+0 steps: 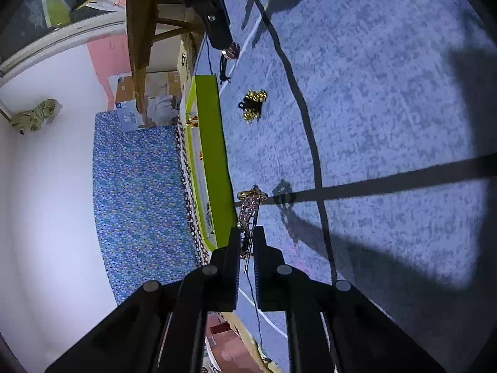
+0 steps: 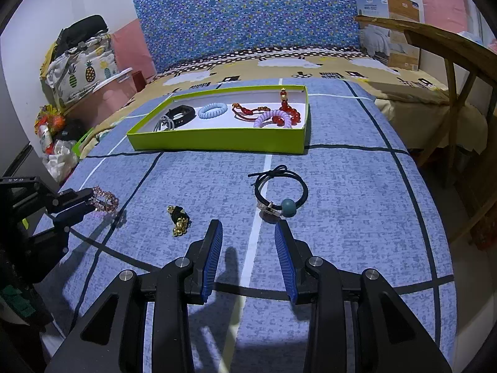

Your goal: Organize jewelry

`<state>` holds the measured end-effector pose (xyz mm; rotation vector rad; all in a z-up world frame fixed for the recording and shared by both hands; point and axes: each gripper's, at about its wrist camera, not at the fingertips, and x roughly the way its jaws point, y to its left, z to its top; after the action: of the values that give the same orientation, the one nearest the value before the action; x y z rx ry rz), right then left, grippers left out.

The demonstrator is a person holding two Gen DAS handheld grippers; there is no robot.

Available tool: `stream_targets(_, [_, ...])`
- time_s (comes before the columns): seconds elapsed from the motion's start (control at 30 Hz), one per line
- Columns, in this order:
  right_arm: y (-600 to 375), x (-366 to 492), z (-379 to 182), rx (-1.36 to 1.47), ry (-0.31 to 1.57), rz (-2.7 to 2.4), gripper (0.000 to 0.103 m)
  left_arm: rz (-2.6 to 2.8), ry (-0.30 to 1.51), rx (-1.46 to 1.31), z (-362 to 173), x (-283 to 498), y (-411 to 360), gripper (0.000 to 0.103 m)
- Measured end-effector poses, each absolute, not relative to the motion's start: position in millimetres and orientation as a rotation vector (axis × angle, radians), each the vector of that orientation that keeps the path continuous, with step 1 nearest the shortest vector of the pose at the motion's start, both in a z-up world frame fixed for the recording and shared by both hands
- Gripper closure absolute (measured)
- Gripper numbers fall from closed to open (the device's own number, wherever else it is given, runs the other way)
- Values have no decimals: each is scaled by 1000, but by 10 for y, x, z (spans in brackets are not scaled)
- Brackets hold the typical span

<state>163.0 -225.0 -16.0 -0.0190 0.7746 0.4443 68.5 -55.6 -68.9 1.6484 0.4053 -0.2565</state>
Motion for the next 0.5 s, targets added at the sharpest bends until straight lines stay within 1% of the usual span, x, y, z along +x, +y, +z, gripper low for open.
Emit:
stream_targets(0.07, [-2262, 1630, -155, -10, 772, 446, 67, -303, 459, 1536, -605, 717, -566, 95])
stream_targets(0.27, [-2263, 1600, -116, 11, 761, 478, 67, -417, 678, 956, -106, 1082, -425, 95])
stream_targets(0.4, [-2210, 1559, -115, 31, 762, 517, 67, -458, 804, 581, -29, 1257, -257, 95])
stream_targets(0.5, [-2153, 1521, -131, 44, 771, 557, 67, -469, 877, 331, -69, 1328, -93, 95])
